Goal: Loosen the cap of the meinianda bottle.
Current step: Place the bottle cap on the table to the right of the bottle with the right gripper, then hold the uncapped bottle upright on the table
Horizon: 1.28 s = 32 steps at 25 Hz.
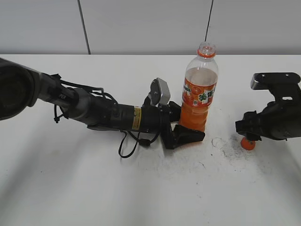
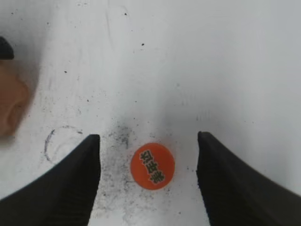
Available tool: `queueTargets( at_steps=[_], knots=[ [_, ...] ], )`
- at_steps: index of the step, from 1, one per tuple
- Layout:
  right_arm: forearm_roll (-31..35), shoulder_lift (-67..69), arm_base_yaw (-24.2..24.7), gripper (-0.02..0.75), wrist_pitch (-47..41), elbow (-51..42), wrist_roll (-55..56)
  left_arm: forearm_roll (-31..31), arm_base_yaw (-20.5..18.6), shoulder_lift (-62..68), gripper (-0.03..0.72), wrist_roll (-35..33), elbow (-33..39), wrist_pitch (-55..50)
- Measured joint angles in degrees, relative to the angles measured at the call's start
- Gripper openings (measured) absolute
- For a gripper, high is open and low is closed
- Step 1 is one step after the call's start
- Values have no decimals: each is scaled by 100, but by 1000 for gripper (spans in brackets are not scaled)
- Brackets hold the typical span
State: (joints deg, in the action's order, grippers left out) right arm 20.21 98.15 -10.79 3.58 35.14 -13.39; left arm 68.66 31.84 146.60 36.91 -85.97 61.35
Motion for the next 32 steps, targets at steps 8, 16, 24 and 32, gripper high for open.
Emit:
queueTargets(
  at_steps=[8, 16, 24, 32],
  knots=[
    [-47, -302, 0, 479, -409, 0, 20, 112, -27, 0, 667, -17, 0, -151],
    [-47, -309, 0, 480, -416, 0, 20, 836, -189, -240, 667, 262, 0, -480],
    [-47, -313, 0, 480, -416, 0, 25, 1796, -427, -612, 666, 783, 5, -845],
    [-47, -313, 0, 480, -416, 0, 32, 2860, -538, -1058, 660, 1585, 5, -1022]
  ],
)
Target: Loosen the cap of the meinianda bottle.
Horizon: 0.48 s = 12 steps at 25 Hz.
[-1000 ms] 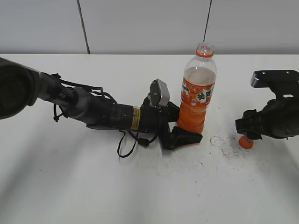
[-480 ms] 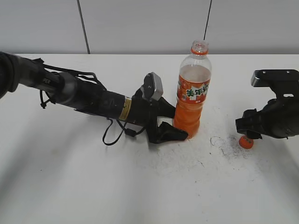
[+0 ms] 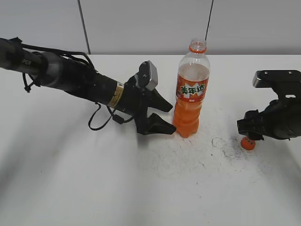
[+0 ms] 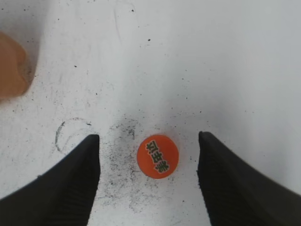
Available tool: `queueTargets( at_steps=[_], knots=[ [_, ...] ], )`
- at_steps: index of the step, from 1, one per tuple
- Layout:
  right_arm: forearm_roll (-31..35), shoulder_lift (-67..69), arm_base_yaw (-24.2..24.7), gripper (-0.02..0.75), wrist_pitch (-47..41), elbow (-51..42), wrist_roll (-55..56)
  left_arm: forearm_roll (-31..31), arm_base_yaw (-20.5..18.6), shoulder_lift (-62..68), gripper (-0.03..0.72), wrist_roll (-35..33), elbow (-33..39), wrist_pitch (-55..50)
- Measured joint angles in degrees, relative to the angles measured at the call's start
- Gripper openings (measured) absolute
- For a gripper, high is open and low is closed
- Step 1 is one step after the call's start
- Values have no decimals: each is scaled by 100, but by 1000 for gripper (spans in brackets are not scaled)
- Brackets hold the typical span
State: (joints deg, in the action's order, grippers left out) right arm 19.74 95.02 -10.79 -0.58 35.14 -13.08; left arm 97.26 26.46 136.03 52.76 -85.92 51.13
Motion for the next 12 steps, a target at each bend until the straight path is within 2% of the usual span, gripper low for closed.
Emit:
queueTargets(
  at_steps=[3, 8, 12],
  knots=[
    [0, 0, 0, 480, -7, 0, 0, 241, -5, -222, 655, 393, 4, -76],
    [0, -81, 0, 480, -242, 0, 0, 287, -91, -687, 639, 1153, 4, -344],
    [0, -397, 0, 480, -453, 0, 0, 298, -185, -1067, 618, 1390, 4, -546]
  ],
)
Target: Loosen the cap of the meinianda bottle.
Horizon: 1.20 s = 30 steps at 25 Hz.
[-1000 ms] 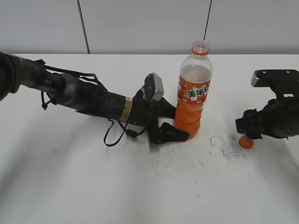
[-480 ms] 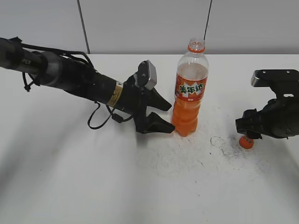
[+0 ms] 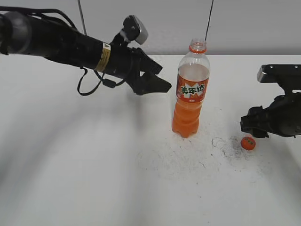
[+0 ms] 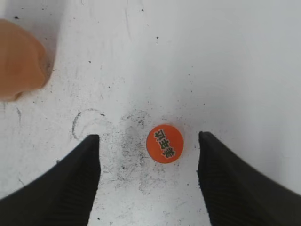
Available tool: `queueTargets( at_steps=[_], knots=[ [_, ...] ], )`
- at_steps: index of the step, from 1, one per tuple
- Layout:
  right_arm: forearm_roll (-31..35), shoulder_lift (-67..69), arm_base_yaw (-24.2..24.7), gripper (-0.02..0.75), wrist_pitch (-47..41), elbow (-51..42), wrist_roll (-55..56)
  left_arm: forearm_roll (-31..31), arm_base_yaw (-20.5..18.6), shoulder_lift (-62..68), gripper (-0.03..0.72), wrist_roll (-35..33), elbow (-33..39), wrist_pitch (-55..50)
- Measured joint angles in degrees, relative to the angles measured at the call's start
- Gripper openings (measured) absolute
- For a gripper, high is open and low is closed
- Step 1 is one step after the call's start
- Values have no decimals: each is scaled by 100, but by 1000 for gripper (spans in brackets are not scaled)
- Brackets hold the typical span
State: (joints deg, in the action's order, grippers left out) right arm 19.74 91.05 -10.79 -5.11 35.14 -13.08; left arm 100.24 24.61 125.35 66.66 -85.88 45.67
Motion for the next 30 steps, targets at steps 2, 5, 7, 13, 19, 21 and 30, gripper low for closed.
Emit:
queueTargets(
  at_steps=[2, 5, 7, 13, 19, 21, 30],
  knots=[
    [0, -133, 0, 480, -65, 0, 0, -1, -41, -185, 602, 23, 0, -29],
    [0, -357, 0, 480, -211, 0, 0, -1, -105, -406, 589, 29, 17, -144],
    [0, -498, 0, 480, -324, 0, 0, -1, -133, -573, 586, 42, 109, -440],
    [0, -922, 0, 480, -684, 0, 0, -6, -139, -1095, 586, 48, 710, -1988],
    [0, -1404, 0, 480, -1071, 0, 5, -210, -132, -1541, 586, 137, 1587, -3845],
    [0, -1556, 0, 480, -1269, 0, 5, -729, -121, -1669, 586, 150, 1814, -4475],
    [0, -2455, 0, 480, -2578, 0, 5, -2879, 167, -2135, 585, 155, 2116, -6262]
  ],
)
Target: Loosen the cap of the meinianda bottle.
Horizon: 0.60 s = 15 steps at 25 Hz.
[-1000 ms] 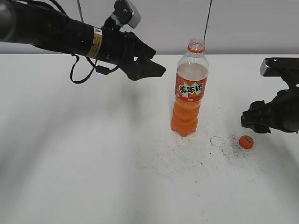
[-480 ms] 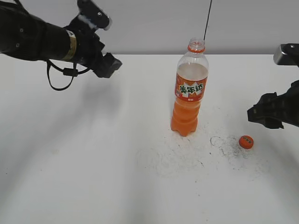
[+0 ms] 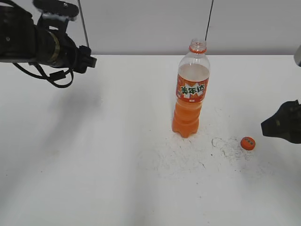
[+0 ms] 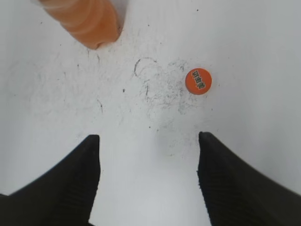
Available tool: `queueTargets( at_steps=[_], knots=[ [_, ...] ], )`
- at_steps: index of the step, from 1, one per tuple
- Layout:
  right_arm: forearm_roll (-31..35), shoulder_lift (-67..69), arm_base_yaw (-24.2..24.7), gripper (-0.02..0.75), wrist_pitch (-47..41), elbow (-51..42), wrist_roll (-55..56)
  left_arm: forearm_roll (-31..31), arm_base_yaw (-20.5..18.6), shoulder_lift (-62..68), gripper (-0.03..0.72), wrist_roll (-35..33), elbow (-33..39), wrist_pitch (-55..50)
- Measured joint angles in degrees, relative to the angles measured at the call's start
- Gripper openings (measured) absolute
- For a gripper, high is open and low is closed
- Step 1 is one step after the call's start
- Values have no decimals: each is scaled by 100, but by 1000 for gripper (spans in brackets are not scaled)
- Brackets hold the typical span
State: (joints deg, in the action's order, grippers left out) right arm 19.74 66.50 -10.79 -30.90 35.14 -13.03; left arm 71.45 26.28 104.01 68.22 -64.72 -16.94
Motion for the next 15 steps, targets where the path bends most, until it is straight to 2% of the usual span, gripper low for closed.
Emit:
queueTargets(
  at_steps=[3, 5, 9, 15],
  knots=[
    [0, -360, 0, 480, -442, 0, 0, -639, 250, -234, 579, -84, 0, -890],
    [0, -614, 0, 480, -745, 0, 0, -1035, 432, -430, 571, -381, 0, -1402],
    [-13, -1116, 0, 480, -1192, 0, 0, -1846, 752, -847, 539, -1315, 0, -2138],
    [-241, -1608, 0, 480, -1805, 4, 0, -3494, 911, -1549, 458, -2757, 0, -2990]
  ],
)
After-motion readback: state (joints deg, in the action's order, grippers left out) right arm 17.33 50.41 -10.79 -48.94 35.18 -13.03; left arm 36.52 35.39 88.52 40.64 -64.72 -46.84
